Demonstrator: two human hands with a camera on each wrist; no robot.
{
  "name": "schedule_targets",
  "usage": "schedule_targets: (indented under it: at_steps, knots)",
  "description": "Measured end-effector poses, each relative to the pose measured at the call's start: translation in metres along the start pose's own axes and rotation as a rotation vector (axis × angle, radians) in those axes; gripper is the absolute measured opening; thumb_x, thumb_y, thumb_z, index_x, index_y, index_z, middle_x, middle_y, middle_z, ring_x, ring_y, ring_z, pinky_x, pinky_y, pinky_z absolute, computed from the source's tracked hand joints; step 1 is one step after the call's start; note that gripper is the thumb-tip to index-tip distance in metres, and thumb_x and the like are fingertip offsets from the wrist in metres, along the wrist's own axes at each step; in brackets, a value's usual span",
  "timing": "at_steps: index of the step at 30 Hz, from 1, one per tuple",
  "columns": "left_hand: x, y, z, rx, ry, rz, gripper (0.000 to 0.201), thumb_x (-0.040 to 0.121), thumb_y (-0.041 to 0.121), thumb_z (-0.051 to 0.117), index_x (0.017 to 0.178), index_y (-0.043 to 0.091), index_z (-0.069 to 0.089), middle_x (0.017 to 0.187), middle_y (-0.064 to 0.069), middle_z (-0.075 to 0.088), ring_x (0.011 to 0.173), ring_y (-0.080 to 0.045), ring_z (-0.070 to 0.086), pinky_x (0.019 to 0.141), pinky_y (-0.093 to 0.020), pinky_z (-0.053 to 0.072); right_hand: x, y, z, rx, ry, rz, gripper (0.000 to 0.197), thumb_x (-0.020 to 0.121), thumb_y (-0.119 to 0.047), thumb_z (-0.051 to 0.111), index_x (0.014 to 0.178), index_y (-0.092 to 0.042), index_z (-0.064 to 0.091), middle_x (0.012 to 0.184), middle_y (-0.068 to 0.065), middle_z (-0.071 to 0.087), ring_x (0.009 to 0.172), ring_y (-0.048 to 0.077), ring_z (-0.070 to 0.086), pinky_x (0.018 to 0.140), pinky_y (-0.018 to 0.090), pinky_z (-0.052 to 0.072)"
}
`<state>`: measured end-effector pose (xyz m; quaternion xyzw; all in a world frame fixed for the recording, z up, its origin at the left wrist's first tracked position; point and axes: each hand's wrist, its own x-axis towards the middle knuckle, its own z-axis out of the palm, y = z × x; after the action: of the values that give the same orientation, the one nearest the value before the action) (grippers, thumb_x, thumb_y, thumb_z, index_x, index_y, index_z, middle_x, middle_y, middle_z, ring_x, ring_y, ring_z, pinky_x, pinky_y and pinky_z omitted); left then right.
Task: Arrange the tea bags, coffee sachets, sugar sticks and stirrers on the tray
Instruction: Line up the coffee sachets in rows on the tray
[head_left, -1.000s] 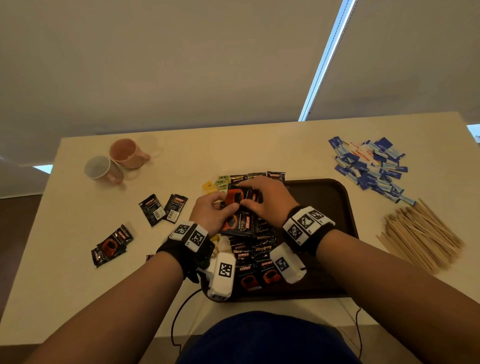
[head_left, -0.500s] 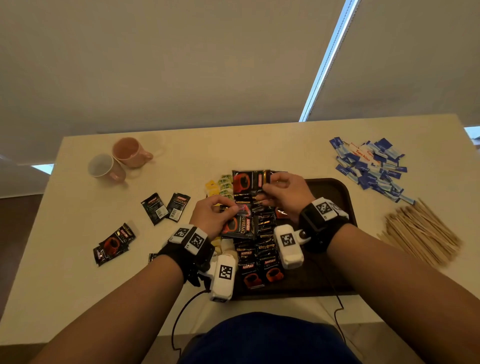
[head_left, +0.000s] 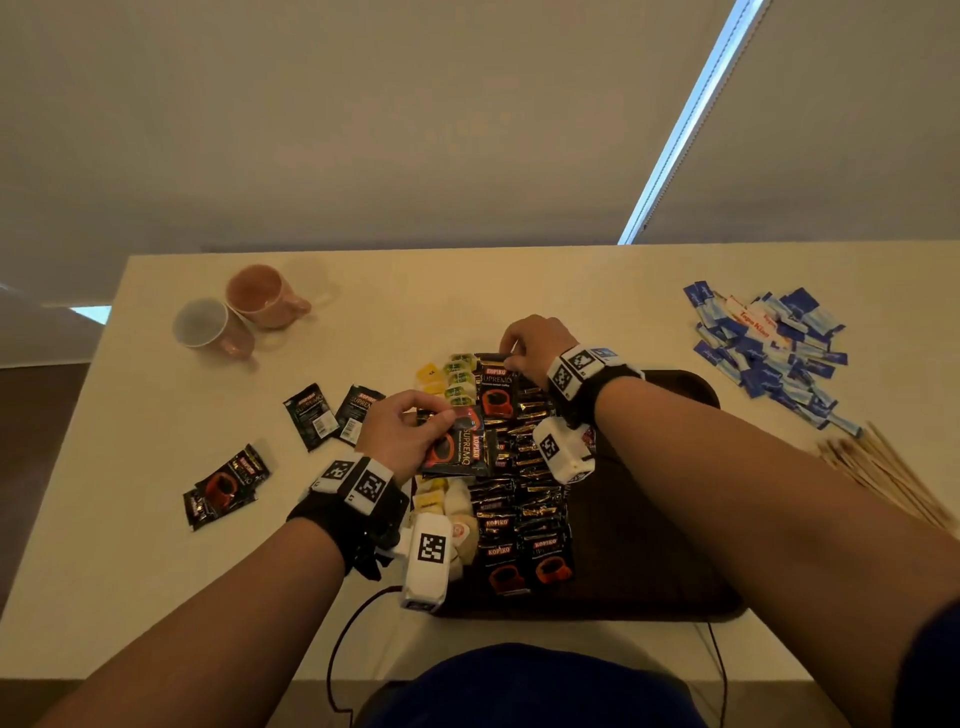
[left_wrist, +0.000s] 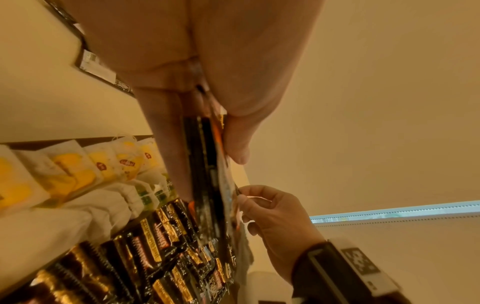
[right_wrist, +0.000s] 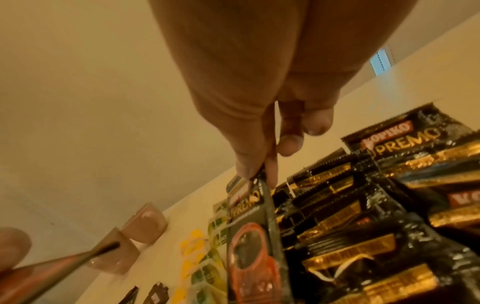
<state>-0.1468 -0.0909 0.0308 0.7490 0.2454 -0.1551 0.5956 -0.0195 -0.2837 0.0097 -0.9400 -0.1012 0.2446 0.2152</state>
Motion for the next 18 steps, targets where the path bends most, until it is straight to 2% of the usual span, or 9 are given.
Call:
schedule_targets:
  at_steps: [3,7,10,12,15,17,18]
  knots:
    - [0.002,0.0,0.0,-0.005,0.003,0.002,0.014,0.086,0.008,0.075,0.082,0.02,0.071,0.075,-0.009,0.075,0.06,-0.018,0.071,0.048,-0.026,0.052,0.008,0.0,0.002,-0.017,0.0,0.013,0.012,0.088,-0.022,0.072,0.099,-0.016,0.07,0.096,-0.004,0.062,0.098,0.02,0.063,0.08,0.028,0.049]
    - [0.005,-0.002,0.002,-0.02,0.003,-0.01,0.014,0.086,0.007,0.075,0.082,0.019,0.071,0.074,-0.008,0.074,0.062,-0.019,0.072,0.051,-0.028,0.054,0.011,0.005,0.003,0.031,0.064,0.045,0.023,0.089,-0.028,0.072,0.106,-0.014,0.067,0.109,0.001,0.066,0.1,0.019,0.06,0.086,0.028,0.049]
    - [0.006,-0.001,0.004,-0.012,0.001,-0.002,0.011,0.087,0.01,0.075,0.084,0.02,0.071,0.075,-0.009,0.075,0.064,-0.02,0.072,0.052,-0.029,0.055,0.001,0.005,-0.004,0.074,0.16,0.033,0.024,0.093,-0.031,0.064,0.106,-0.011,0.07,0.107,0.002,0.067,0.098,0.017,0.06,0.082,0.025,0.044]
    - [0.006,0.002,0.008,-0.039,-0.003,0.003,0.01,0.087,0.011,0.075,0.087,0.02,0.071,0.076,-0.011,0.075,0.068,-0.025,0.073,0.056,-0.033,0.057,-0.017,-0.002,-0.011,0.139,0.166,-0.009,0.029,0.095,-0.035,0.062,0.103,-0.009,0.073,0.101,0.003,0.071,0.093,0.018,0.064,0.081,0.027,0.048]
    - [0.004,0.01,0.015,-0.082,-0.021,0.028,0.016,0.087,0.014,0.076,0.097,0.024,0.07,0.078,-0.012,0.075,0.068,-0.025,0.074,0.054,-0.032,0.057,-0.052,-0.015,-0.016,0.379,-0.025,-0.031,0.037,0.093,-0.045,0.062,0.097,-0.01,0.075,0.085,0.002,0.074,0.075,0.017,0.069,0.07,0.03,0.056]
    - [0.002,0.014,0.021,-0.1,-0.036,0.027,0.021,0.087,0.014,0.076,0.104,0.023,0.067,0.076,-0.01,0.075,0.067,-0.021,0.074,0.053,-0.031,0.057,-0.072,-0.02,-0.013,0.585,-0.171,0.032,0.035,0.091,-0.039,0.067,0.1,-0.006,0.072,0.085,0.009,0.074,0.067,0.016,0.071,0.061,0.027,0.058]
    - [0.001,0.017,0.024,-0.103,-0.046,0.014,0.023,0.087,0.015,0.076,0.106,0.021,0.066,0.076,-0.01,0.075,0.066,-0.021,0.073,0.053,-0.031,0.057,-0.079,-0.02,-0.011,0.656,-0.194,0.071,0.031,0.09,-0.033,0.07,0.101,-0.004,0.07,0.086,0.01,0.074,0.066,0.014,0.072,0.057,0.024,0.057]
